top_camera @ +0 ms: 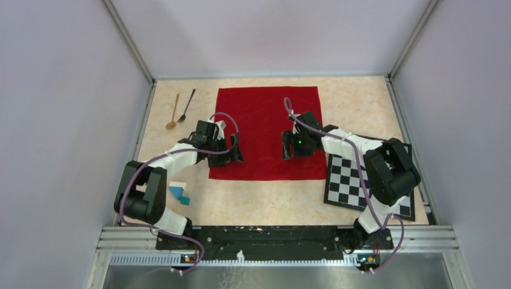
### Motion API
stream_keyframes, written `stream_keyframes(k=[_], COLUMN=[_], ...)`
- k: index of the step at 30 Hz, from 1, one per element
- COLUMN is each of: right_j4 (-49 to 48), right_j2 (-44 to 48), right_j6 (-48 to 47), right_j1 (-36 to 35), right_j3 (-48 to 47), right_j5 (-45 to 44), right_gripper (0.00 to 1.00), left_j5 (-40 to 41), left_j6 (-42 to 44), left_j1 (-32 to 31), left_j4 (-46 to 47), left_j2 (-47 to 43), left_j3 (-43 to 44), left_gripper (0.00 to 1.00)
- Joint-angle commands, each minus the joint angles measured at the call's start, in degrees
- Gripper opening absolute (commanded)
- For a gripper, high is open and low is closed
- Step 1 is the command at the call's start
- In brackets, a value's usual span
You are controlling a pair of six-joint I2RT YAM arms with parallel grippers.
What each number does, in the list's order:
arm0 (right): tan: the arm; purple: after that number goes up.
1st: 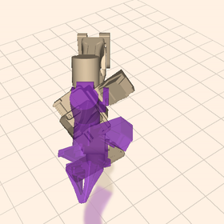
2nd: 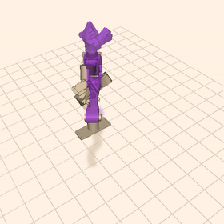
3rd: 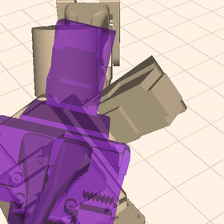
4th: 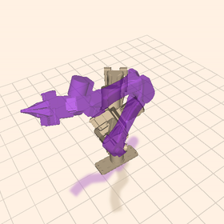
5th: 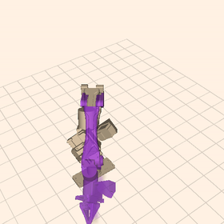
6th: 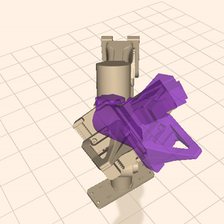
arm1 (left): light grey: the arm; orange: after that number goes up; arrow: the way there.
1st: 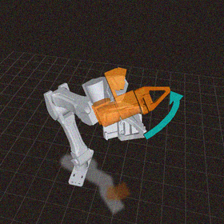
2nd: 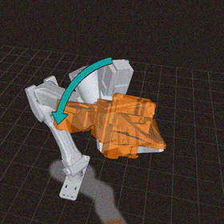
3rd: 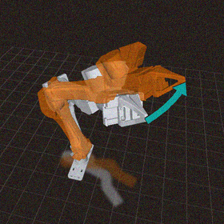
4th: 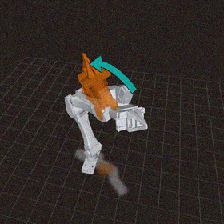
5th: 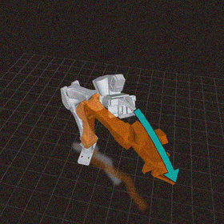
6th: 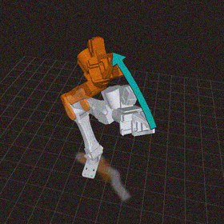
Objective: Fold the napkin into a case and place the utensils inside
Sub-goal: Flatten out the crumpled napkin at the center of the board, then pick up the flattened napkin from the center of the board.
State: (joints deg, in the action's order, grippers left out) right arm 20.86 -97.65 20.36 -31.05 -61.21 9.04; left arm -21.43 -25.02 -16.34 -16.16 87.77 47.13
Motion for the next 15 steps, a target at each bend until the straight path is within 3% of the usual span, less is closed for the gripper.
stream_keyframes(k=[1, 9, 15], right_j4=[-3.4, -6.1, -4.9], right_j2=[3.3, 4.2, 7.0], right_j6=[0.4, 3.5, 6.2], right_j1=[-2.0, -5.4, -10.7], right_j3=[3.9, 10.4, 12.7], right_j5=[-1.0, -1.1, -2.4], right_gripper=[0.65, 0.64, 0.63], left_j5=[7.0, 11.1, 18.9], left_j6=[-3.0, -7.4, -8.6], left_j1=[0.4, 1.7, 2.0], left_j4=[2.4, -1.8, -7.9], left_j2=[-6.2, -12.0, -18.9], left_j3=[-4.0, -12.2, -14.6], left_gripper=[0.99, 0.99, 0.99])
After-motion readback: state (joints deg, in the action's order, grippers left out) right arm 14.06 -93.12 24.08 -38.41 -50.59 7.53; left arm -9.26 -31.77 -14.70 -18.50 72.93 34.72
